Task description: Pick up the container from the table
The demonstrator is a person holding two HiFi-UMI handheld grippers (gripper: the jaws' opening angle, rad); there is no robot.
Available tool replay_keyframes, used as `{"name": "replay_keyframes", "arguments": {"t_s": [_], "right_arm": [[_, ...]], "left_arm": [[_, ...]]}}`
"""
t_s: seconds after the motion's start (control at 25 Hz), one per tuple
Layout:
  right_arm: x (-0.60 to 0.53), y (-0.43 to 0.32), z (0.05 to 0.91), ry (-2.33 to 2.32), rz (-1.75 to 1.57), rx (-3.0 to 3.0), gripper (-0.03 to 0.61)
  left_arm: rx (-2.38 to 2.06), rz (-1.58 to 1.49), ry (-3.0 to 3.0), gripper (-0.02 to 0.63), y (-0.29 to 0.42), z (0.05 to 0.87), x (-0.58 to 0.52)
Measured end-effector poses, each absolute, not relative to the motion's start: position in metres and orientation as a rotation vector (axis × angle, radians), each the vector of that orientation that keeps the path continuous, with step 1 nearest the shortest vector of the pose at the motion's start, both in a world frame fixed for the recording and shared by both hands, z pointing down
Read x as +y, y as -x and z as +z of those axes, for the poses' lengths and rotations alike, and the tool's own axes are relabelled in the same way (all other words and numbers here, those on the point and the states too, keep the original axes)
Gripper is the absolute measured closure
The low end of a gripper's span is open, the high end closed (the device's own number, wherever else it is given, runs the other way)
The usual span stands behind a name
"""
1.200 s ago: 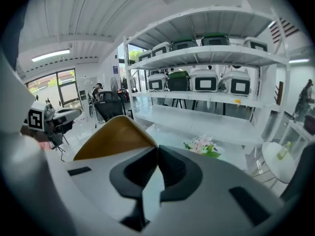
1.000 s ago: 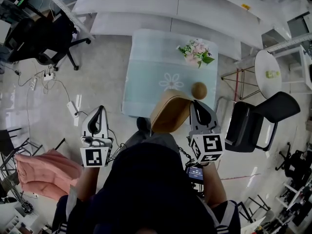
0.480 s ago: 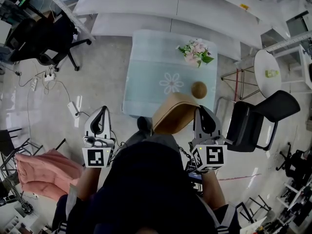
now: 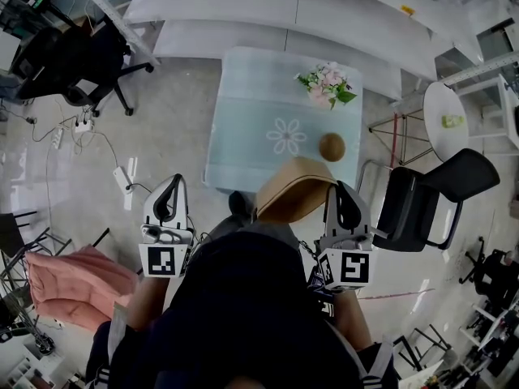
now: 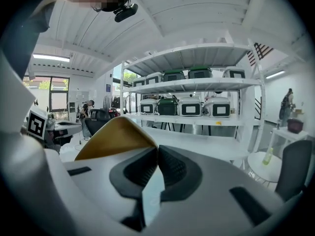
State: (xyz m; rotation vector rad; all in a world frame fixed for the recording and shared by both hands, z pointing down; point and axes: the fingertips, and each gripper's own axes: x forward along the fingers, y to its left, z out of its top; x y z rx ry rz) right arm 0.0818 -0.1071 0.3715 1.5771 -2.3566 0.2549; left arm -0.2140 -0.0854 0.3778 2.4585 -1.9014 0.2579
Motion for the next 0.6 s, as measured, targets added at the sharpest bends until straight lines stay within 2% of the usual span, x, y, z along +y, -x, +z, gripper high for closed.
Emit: {"name": "replay_keyframes", "arguments": {"t_s": [0.6], "right_arm": [[-0.091,-0.085,0.360,-1.610,0.186,-2.375,0.565]], "left_arm": [[-1.900,0.257,-2.452,0.611,0.210,0.378,-0.080]]}}
